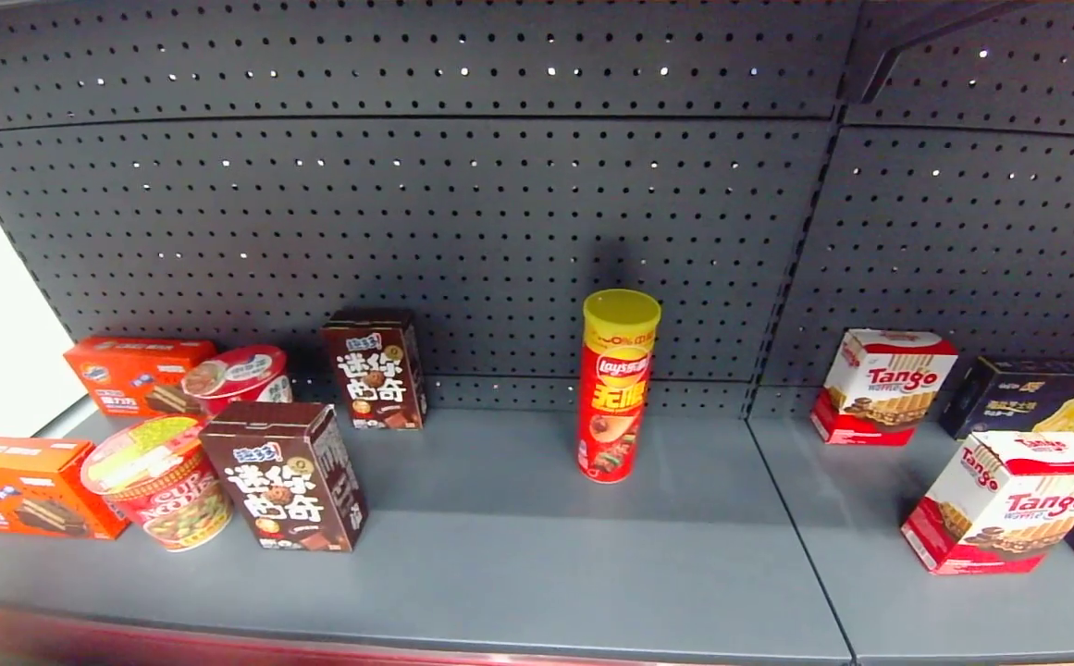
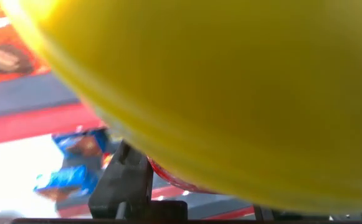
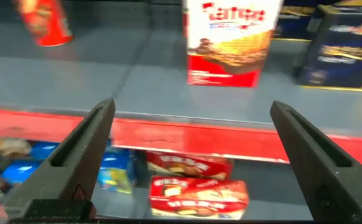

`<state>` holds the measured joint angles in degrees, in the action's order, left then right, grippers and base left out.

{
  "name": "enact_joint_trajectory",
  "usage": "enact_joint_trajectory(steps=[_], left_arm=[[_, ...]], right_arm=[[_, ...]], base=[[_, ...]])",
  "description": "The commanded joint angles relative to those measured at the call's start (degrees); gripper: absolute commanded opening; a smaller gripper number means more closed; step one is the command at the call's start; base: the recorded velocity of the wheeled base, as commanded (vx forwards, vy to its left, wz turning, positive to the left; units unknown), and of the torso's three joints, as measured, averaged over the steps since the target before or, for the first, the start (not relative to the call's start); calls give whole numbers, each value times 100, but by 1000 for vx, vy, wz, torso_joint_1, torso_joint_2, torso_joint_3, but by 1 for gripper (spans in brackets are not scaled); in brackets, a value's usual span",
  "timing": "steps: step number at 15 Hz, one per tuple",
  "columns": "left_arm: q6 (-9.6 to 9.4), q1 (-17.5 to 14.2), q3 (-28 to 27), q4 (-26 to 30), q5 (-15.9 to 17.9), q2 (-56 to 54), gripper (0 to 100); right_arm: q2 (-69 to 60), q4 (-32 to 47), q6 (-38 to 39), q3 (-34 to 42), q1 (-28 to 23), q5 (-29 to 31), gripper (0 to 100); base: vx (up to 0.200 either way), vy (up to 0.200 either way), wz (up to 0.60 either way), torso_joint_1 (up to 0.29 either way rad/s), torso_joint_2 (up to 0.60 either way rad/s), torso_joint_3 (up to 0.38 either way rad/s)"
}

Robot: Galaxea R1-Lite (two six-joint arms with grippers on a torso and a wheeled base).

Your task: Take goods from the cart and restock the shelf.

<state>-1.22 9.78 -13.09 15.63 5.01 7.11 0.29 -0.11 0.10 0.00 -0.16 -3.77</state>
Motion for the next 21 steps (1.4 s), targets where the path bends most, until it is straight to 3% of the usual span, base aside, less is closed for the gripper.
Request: enact_joint_trajectory(steps=[1, 12, 13, 14, 16, 17, 21], left_arm=[[-1, -11, -9, 2, 0, 10, 0], [-1, -11, -79, -42, -26, -87, 0], [-19, -20, -290, -42, -35, -87, 0], [-28, -28, -343, -34, -35, -104, 0], [-71, -28, -325, -34, -62, -104, 0], [-168, -64, -369, -34, -229, -95, 0], [-177, -55, -492, 10, -536, -104, 0]], right_arm=[[6, 2, -10, 0, 7, -1, 100], [15, 29, -1, 0, 16, -1, 100], [120, -7, -396, -352, 42, -98, 100], [1061, 29, -335, -1213, 192, -406, 100], [1992, -288, -247, -1608, 570, -608, 100], [2344, -323, -247, -1863, 1088, -819, 100], [3785, -560, -186, -2566, 1800, -1082, 100]], base=[[0, 0, 0, 0, 0, 0], [0, 0, 0, 0, 0, 0], [0, 0, 0, 0, 0, 0], [0, 0, 0, 0, 0, 0], [0, 0, 0, 0, 0, 0], [0, 0, 0, 0, 0, 0], [0, 0, 0, 0, 0, 0]])
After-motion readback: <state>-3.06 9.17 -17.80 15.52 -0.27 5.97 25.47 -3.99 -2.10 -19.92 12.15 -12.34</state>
